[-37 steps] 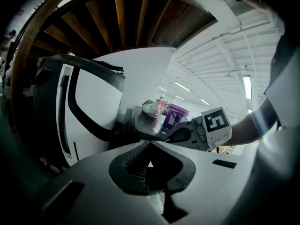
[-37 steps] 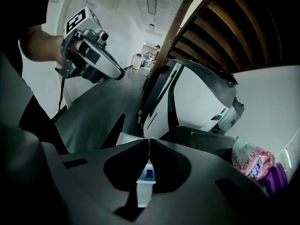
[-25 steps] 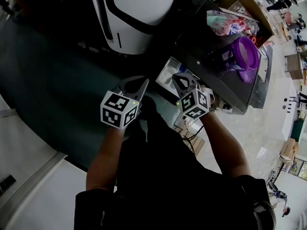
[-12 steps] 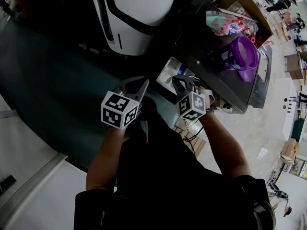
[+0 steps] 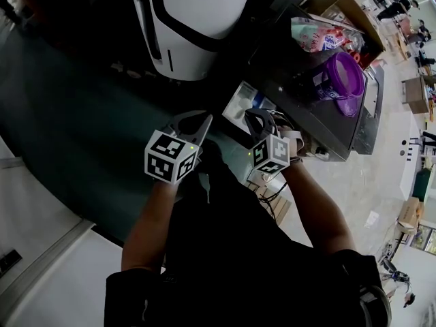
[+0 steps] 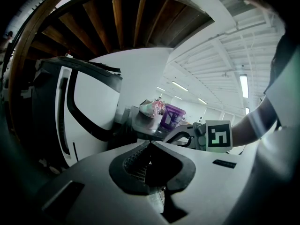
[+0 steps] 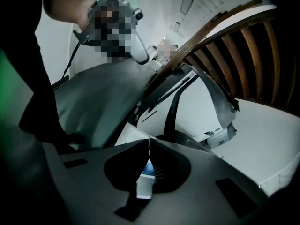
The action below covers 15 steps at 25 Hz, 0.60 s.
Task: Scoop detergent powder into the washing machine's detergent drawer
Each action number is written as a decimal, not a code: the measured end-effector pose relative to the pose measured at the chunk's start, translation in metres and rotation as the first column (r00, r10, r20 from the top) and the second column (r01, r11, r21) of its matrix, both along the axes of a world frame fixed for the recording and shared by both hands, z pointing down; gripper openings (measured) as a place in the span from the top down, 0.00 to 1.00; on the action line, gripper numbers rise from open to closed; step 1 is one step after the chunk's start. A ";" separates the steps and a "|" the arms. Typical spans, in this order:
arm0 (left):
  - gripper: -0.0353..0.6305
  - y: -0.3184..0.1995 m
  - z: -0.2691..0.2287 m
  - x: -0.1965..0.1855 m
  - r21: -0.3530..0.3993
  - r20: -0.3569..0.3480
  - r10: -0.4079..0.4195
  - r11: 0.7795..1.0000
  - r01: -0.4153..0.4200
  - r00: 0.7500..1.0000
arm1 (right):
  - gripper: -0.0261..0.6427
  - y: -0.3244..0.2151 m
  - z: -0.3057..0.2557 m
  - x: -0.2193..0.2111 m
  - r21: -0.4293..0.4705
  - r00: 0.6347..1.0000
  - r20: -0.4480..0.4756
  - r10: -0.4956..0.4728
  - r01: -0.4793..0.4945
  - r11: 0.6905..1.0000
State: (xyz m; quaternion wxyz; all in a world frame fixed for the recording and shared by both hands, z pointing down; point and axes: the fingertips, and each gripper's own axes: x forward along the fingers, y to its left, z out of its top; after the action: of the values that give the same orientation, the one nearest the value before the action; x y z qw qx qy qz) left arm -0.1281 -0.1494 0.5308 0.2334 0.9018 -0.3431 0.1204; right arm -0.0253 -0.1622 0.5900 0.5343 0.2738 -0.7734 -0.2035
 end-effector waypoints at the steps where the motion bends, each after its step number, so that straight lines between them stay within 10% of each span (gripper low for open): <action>1: 0.94 0.001 -0.001 0.000 0.002 -0.001 0.001 1.000 -0.001 1.000 | 0.93 -0.001 -0.004 0.001 0.004 1.000 0.015 0.014 -0.014 1.000; 15: 0.94 0.011 -0.033 -0.007 0.052 -0.020 0.013 0.999 -0.012 1.000 | 0.93 0.003 -0.039 -0.003 0.015 0.986 0.136 0.098 -0.101 0.995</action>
State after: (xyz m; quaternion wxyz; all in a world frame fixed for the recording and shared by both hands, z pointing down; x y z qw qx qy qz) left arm -0.1349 -0.1382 0.4977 0.2127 0.9108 -0.3383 0.1038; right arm -0.0284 -0.1588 0.5508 0.4873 0.3310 -0.7908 -0.1661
